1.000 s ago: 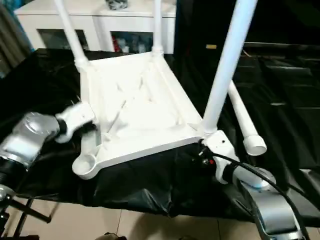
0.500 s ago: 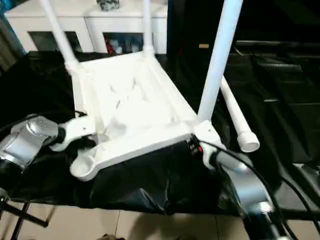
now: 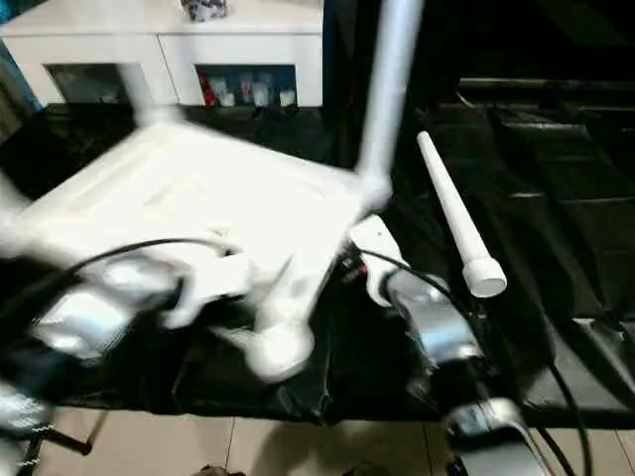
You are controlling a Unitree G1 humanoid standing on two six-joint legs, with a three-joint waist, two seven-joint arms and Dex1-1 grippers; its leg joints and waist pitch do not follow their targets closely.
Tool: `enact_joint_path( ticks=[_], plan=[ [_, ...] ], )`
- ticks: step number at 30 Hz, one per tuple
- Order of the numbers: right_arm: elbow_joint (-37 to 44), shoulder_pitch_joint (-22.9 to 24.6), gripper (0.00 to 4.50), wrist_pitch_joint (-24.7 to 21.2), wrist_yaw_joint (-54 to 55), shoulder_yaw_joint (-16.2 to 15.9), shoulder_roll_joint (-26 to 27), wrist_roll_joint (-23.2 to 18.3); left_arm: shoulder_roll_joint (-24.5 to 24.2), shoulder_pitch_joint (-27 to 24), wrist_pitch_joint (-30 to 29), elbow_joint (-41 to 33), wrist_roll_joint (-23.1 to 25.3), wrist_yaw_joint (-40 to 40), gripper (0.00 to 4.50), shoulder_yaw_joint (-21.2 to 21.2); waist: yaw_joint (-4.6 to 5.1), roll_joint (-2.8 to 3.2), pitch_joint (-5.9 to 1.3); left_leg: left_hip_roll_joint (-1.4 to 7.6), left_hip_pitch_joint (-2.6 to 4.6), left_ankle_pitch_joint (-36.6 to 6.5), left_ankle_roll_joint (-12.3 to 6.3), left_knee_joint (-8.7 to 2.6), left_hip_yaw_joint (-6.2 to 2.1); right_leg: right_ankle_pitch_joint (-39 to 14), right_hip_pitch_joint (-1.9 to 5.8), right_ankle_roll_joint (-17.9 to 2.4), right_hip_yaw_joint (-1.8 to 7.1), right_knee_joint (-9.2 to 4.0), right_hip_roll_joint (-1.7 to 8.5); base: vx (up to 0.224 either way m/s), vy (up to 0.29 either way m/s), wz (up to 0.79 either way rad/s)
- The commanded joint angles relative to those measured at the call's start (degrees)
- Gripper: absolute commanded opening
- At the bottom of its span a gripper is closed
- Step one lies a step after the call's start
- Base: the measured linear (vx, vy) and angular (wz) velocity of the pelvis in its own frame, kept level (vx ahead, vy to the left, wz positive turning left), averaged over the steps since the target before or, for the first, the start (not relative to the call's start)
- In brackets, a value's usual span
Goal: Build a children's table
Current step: Rotate table base
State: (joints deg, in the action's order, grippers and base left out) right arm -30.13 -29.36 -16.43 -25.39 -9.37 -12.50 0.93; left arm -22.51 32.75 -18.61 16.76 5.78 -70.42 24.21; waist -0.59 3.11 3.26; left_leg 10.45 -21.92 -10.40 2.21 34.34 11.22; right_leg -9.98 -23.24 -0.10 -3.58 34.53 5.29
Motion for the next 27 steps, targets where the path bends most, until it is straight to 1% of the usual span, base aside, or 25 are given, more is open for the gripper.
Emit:
enact_joint_path(
  ticks=[1, 2, 3, 4, 5, 6, 8, 9, 10, 11, 12, 13, 14, 15, 16, 17, 18, 19, 21, 22, 23, 24, 25, 26, 27],
  plan=[
    [-0.84, -0.88, 0.54, 2.04, -1.14, -1.69, 1.81, -0.08, 1.65, 1.30, 0.45, -0.10, -0.77, 1.20, 0.00, 1.21, -0.53, -0.23, -3.73, 2.19, 0.77, -10.54, -1.96, -4.03, -1.27, -6.27, 3.23, -15.88, 2.34, -3.34, 3.00, 0.000, 0.000, 0.00],
    [-1.21, -0.92, 0.54, 2.30, -1.21, -1.69, 1.89, -0.02, 2.13, 1.52, 0.48, 0.11, -0.81, 1.74, 0.00, 1.25, -0.53, -0.23, -3.73, 2.19, 0.77, -10.54, -1.96, -4.03, -1.27, -6.27, 3.23, -15.88, 2.34, -3.34, 3.00, 0.000, 0.000, 0.00],
    [-1.96, -0.74, 0.54, 2.99, -1.19, -1.64, 2.04, 0.11, 3.91, 2.23, 0.73, 1.09, -0.99, 3.49, 0.00, 1.10, -0.43, -0.07, -3.75, 2.11, 0.75, -10.04, -2.67, -3.93, -1.15, -5.23, 3.17, -16.30, 2.27, -3.40, 2.88, 0.000, 0.000, 0.00],
    [-2.37, -0.56, 0.34, 3.40, -0.75, -1.38, 2.09, 0.22, 5.31, 2.72, 1.32, 2.06, -0.93, 5.17, 0.00, 0.78, -0.42, -0.17, -3.74, 2.07, 0.79, -10.15, -2.78, -3.89, -1.09, -5.14, 3.14, -16.45, 2.24, -3.48, 2.81, 0.000, 0.000, 0.00],
    [-2.45, -0.54, 0.27, 3.48, -0.63, -1.30, 2.10, 0.25, 5.53, 2.78, 1.46, 2.23, -0.88, 5.47, 0.00, 0.71, -0.49, -0.07, -3.73, 2.13, 0.85, -10.55, -2.84, -3.90, -1.12, -5.23, 3.19, -16.56, 2.19, -3.54, 2.80, 0.000, 0.000, 0.00],
    [-2.56, -0.51, 0.23, 3.60, -0.45, -1.19, 2.11, 0.28, 5.84, 2.87, 1.66, 2.46, -0.82, 5.89, 0.00, 0.60, -0.54, -0.16, -3.75, 2.19, 0.74, -10.56, -2.89, -3.94, -1.21, -5.24, 3.33, -16.61, 2.16, -3.48, 2.89, 0.000, 0.000, 0.00],
    [-2.16, -0.52, 0.23, 3.66, 2.96, 1.02, 1.17, 0.41, 6.47, 3.82, 3.33, 4.50, 0.55, 8.20, 0.00, 0.48, -0.56, 0.34, -3.66, 2.14, 0.81, -11.11, -2.83, -3.95, -1.26, -6.15, 3.24, -16.26, 2.14, -3.65, 2.83, 0.000, 0.000, 0.00],
    [-2.14, -0.53, 0.23, 3.64, 3.07, 1.07, 1.14, 0.43, 6.46, 3.83, 3.38, 4.54, 0.58, 8.24, 0.00, 0.47, -0.58, 0.05, -3.68, 2.17, 0.90, -11.42, -2.76, -4.00, -1.21, -6.44, 3.22, -16.18, 2.15, -3.75, 2.76, 0.000, 0.000, 0.00],
    [-1.88, -0.59, 0.23, 3.38, 4.45, 1.71, 0.81, 0.66, 6.38, 3.98, 4.09, 5.06, 0.96, 8.80, 0.00, 0.40, -0.69, 0.15, -3.67, 2.17, 0.88, -11.52, -2.69, -4.00, -1.27, -6.65, 3.24, -16.18, 2.13, -3.70, 2.81, 0.000, 0.000, 0.00],
    [-0.52, -0.73, 0.23, 2.72, 5.65, 5.27, -0.12, -1.26, 5.61, 3.84, 7.20, 6.02, 2.07, 10.46, 0.00, -0.25, -0.79, 0.46, -3.60, 2.14, 0.84, -12.15, -2.55, -4.02, -1.31, -7.60, 3.22, -15.88, 2.13, -3.82, 2.88, 0.000, 0.000, 0.00],
    [0.41, -0.73, 0.23, 2.51, 6.01, 7.22, -0.68, -2.43, 5.24, 3.59, 8.54, 6.21, 2.27, 11.21, 0.00, -0.77, -0.75, 0.27, -3.59, 2.16, 0.90, -12.48, -2.62, -4.04, -1.24, -7.76, 3.20, -15.62, 2.15, -3.96, 2.80, 0.000, 0.000, 0.00],
    [1.07, -0.80, 0.23, 2.05, 6.24, 9.06, -1.23, -3.61, 5.13, 3.31, 8.63, 6.03, 1.87, 11.93, 0.00, -1.64, -0.92, 0.07, -3.64, 2.19, 0.97, -12.13, -2.75, -4.00, -1.22, -7.29, 3.28, -15.38, 2.20, -3.77, 2.73, 0.000, 0.000, 0.00],
    [1.49, -0.93, 0.23, 1.76, 6.62, 10.30, -1.87, -4.15, 5.03, 3.05, 8.20, 5.57, 1.20, 12.12, 0.00, -2.45, -1.11, 0.15, -3.68, 2.19, 0.98, -11.50, -2.91, -3.95, -1.23, -6.94, 3.28, -15.39, 2.20, -3.66, 2.74, 0.000, 0.000, 0.00],
    [1.68, -1.01, 0.39, 1.65, 6.88, 10.87, -2.22, -4.32, 4.99, 2.90, 7.79, 5.22, 0.75, 12.12, 0.00, -2.92, -1.34, 0.42, -3.67, 2.16, 0.99, -10.23, -3.07, -3.88, -1.13, -6.04, 3.24, -15.52, 2.18, -3.58, 2.70, 0.000, 0.000, 0.00],
    [1.74, -1.19, 0.49, 1.67, 7.07, 11.51, -2.74, -4.52, 4.76, 2.71, 7.69, 4.78, 0.34, 11.96, 0.00, -3.33, -1.45, 0.46, -3.70, 2.14, 1.02, -9.83, -3.11, -3.84, -1.14, -5.75, 3.19, -15.64, 2.16, -3.53, 2.68, 0.000, 0.000, 0.00],
    [1.43, -1.55, 0.49, 1.41, 7.31, 12.23, -3.39, -4.73, 4.44, 2.50, 7.85, 4.37, -0.10, 11.73, 0.00, -3.73, -1.43, 0.55, -3.63, 2.03, 0.95, -9.54, -3.27, -3.82, -1.09, -5.44, 3.16, -15.85, 2.09, -3.47, 2.59, 0.000, 0.000, 0.00],
    [0.56, -2.29, 0.60, 0.71, 7.38, 13.36, -4.57, -5.19, 3.90, 2.05, 7.63, 3.30, -0.98, 11.38, 0.32, -4.57, -1.44, 0.50, -3.61, 1.99, 0.93, -9.54, -3.35, -3.81, -1.07, -5.51, 3.16, -15.90, 2.05, -3.50, 2.57, 0.000, 0.000, 0.00],
    [-0.68, -3.04, 0.60, 1.01, 7.78, 13.84, -5.43, -5.18, 3.56, 1.82, 7.11, 2.45, -1.96, 10.72, 0.32, -5.20, -1.57, 0.70, -3.57, 2.06, 0.93, -9.67, -3.39, -3.82, -1.09, -5.99, 3.16, -16.21, 2.03, -3.51, 2.80, 0.000, 0.000, 0.00],
    [-2.56, -4.09, 0.82, 1.27, 8.15, 14.40, -6.39, -5.31, 3.13, 1.58, 6.54, 1.34, -3.03, 9.90, 0.40, -5.88, -1.58, 0.60, -3.45, 2.04, 0.89, -10.10, -3.27, -3.84, -1.06, -6.66, 3.11, -16.46, 1.98, -3.58, 2.75, 0.000, 0.000, 0.00],
    [-4.23, -5.01, 0.82, 1.45, 8.64, 14.84, -7.01, -5.35, 2.86, 1.36, 6.62, 0.54, -3.63, 9.50, 0.40, -6.36, -1.53, 0.63, -3.44, 2.01, 0.85, -10.26, -3.21, -3.82, -1.07, -6.90, 3.10, -16.54, 1.97, -3.57, 2.74, 0.000, 0.000, 0.00],
    [-5.27, -5.60, 0.93, 1.36, 9.03, 15.16, -7.36, -5.44, 2.78, 1.26, 6.81, 0.19, -4.01, 9.52, 0.46, -6.68, -1.52, 0.60, -3.35, 1.97, 0.92, -10.91, -3.08, -3.81, -0.98, -7.84, 3.04, -16.40, 1.98, -3.75, 2.70, 0.000, 0.000, 0.00],
    [-8.16, -7.21, 0.98, 1.11, 9.64, 15.92, -8.36, -5.72, 2.59, 1.00, 7.07, -0.79, -4.96, 9.62, 0.58, -7.58, -1.47, 0.60, -3.38, 1.96, 0.92, -11.10, -2.87, -3.79, -1.04, -8.23, 3.08, -16.57, 1.96, -3.66, 2.81, 0.000, 0.000, 0.00],
    [-9.85, -8.13, 1.13, 1.27, 10.29, 16.43, -8.86, -5.83, 2.47, 0.88, 7.29, -1.34, -5.46, 9.59, 0.78, -8.00, -1.46, 0.60, -3.36, 1.98, 1.03, -11.63, -2.57, -3.82, -1.01, -9.11, 3.04, -16.63, 1.92, -3.80, 2.76, 0.000, 0.000, 0.00],
    [-12.29, -9.48, 1.26, 0.82, 11.14, 17.34, -9.59, -5.86, 2.08, 0.63, 6.84, -2.50, -6.07, 9.60, 0.83, -8.52, -1.45, 0.04, -2.86, 1.89, 0.74, -11.83, -2.69, -3.90, -0.93, -9.76, 2.95, -16.31, 1.98, -3.94, 2.70, 0.000, 0.000, 0.00],
    [-12.29, -9.48, 1.35, 0.82, 11.14, 17.34, -9.59, -5.86, 2.08, 0.63, 6.84, -2.50, -6.07, 9.60, 0.87, -8.52, -1.54, 0.38, -3.00, 1.86, 0.86, -11.70, -2.75, -3.86, -0.94, -10.42, 2.95, -16.07, 1.96, -3.85, 2.70, 0.000, 0.000, 0.00]
  ],
)
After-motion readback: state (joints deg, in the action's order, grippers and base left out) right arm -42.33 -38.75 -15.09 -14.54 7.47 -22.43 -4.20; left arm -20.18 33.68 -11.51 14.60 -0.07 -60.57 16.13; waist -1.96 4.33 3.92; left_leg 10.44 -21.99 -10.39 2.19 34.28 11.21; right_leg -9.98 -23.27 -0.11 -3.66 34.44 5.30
